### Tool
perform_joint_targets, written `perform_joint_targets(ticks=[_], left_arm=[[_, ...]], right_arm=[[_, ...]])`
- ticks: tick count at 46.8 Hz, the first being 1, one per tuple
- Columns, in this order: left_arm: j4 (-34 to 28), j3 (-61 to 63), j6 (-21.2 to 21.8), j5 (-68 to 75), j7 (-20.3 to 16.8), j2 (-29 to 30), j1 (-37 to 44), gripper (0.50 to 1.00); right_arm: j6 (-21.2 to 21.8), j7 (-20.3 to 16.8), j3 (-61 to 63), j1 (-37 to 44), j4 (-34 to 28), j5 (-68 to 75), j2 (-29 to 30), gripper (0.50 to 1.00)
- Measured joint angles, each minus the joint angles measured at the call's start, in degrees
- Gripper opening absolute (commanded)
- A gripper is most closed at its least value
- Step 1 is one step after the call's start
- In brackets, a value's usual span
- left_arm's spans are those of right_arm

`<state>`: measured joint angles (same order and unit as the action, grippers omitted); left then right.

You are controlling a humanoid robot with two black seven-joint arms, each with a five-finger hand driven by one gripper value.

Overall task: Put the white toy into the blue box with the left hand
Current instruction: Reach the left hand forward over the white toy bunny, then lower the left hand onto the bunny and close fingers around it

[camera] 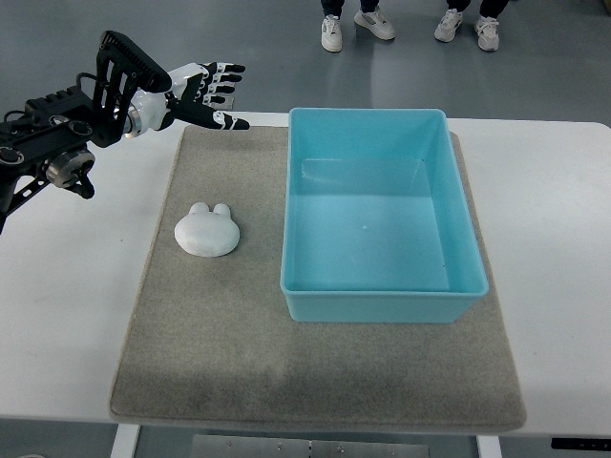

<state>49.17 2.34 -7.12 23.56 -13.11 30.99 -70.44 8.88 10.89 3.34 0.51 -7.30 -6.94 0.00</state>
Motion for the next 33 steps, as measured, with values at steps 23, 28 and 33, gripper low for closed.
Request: perform_joint_targets(ticks=[23,28,33], left_arm=[[10.4,12.4,-17.0,14.7,-0.7,7.8,-8.7,0.966],[12.2,12.4,-17.2,18.9,-0.9,8.6,-9.2,0.966],[13.3,12.4,-17.8,20.7,-1.0,8.7,-9.7,0.964]], right_arm=[[0.0,0.0,0.0,0.0,0.0,0.0,0.0,0.936],[0.0,0.0,0.0,0.0,0.0,0.0,0.0,0.936],[0.0,0.0,0.0,0.0,0.0,0.0,0.0,0.936]])
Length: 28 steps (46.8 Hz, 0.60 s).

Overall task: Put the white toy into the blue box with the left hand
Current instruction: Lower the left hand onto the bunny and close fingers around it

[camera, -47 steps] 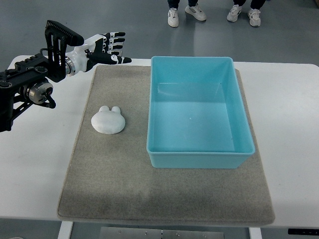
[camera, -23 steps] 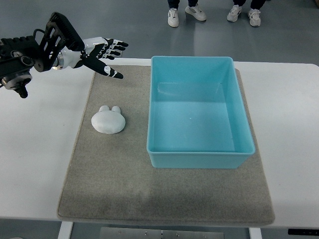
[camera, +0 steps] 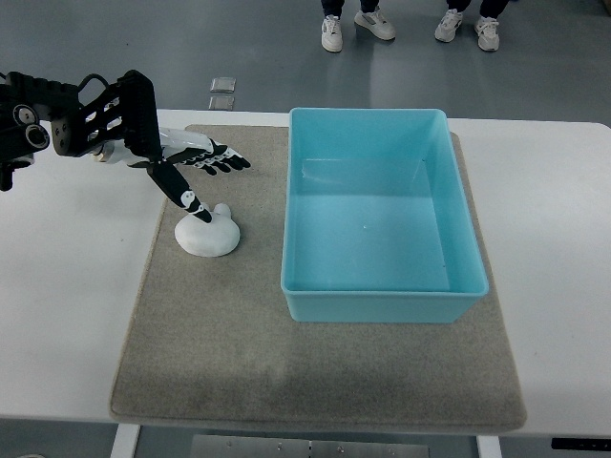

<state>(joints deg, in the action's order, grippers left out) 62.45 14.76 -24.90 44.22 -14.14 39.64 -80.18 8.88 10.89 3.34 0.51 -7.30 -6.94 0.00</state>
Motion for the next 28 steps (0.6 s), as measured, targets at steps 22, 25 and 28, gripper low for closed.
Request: perform_joint_targets(ticks=[22,25,28], left_arm=[[0.4,-0.2,-2.4,10.5,-2.3,0.1,-0.6,0.958],[0.4,-0.4,-2.4,12.1,-2.5,0.0,-0.5,0.958],[0.6,-0.5,-2.4,13.8,-2.5,0.0,-0.5,0.956]], right_arm=[[0.0,0.0,0.0,0.0,0.0,0.0,0.0,0.936],[0.0,0.0,0.0,0.0,0.0,0.0,0.0,0.936],[0.0,0.0,0.0,0.0,0.0,0.0,0.0,0.936]])
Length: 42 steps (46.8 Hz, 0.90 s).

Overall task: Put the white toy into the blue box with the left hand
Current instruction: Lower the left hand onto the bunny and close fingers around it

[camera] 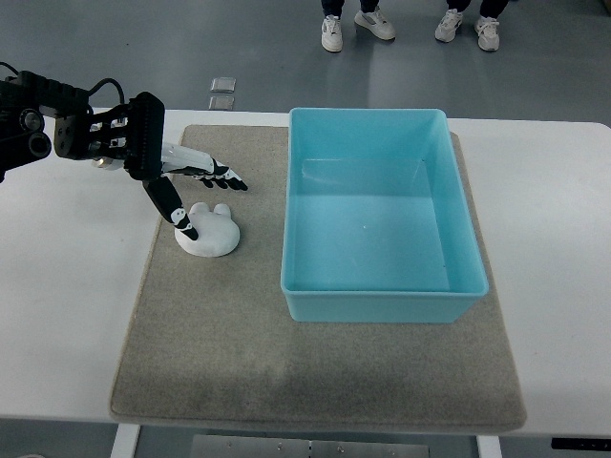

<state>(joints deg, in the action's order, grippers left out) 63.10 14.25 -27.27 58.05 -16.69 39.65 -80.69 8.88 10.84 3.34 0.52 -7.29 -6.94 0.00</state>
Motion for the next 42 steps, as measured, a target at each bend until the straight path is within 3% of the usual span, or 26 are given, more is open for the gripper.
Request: perform_joint_targets(ticks=[27,35,42], left_arm=[[2.8,0.3,0.1,4.1,0.0,-0.6,0.7,0.936],[2.8,0.3,0.2,5.9,0.0,-0.4,1.4,0.842],[2.3,0.3,0.9,6.0,0.1,-0.7,1.6,0.705]], right_arm=[[0.0,0.0,0.0,0.0,0.0,0.0,0.0,0.936],[0.0,0.0,0.0,-0.1,0.0,0.0,0.0,0.936],[0.0,0.0,0.0,-0.1,0.0,0.0,0.0,0.936]])
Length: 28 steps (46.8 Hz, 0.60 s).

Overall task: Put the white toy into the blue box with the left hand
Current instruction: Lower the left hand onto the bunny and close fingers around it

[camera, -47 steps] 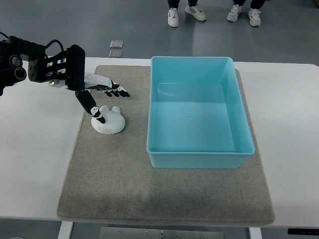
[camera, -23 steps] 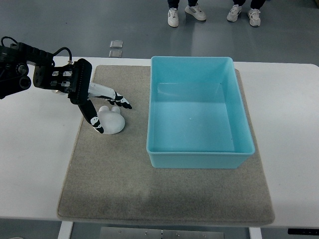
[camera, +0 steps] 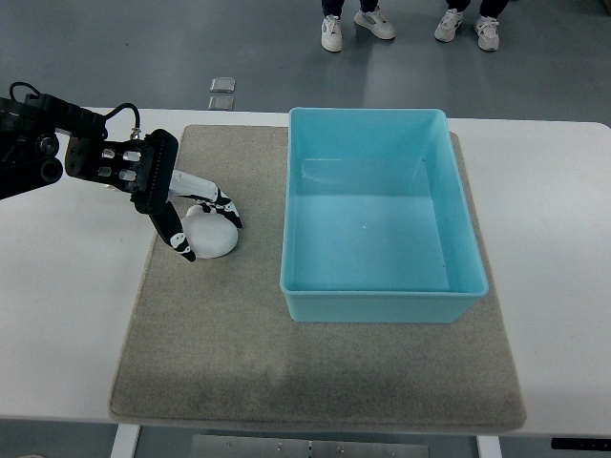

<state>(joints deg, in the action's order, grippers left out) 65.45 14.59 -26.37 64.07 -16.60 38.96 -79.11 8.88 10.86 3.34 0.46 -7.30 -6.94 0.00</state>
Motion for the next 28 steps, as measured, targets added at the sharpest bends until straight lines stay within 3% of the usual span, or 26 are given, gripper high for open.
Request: perform_joint_targets(ticks=[3,13,28], left_arm=[[-0.1,0.0,0.6,0.0,0.1,0.0,0.1,0.643],[-0.6,-0.2,2.9,0.0,0.3,0.0,0.1,0.561],[-0.7,-2.7,3.2,-0.2,0.3,0.1,-0.4,0.563]], right_arm=[[0.0,0.0,0.0,0.0,0.0,0.0,0.0,0.936],[0.0,0.0,0.0,0.0,0.0,0.0,0.0,0.936],[0.0,0.0,0.0,0.0,0.0,0.0,0.0,0.936]])
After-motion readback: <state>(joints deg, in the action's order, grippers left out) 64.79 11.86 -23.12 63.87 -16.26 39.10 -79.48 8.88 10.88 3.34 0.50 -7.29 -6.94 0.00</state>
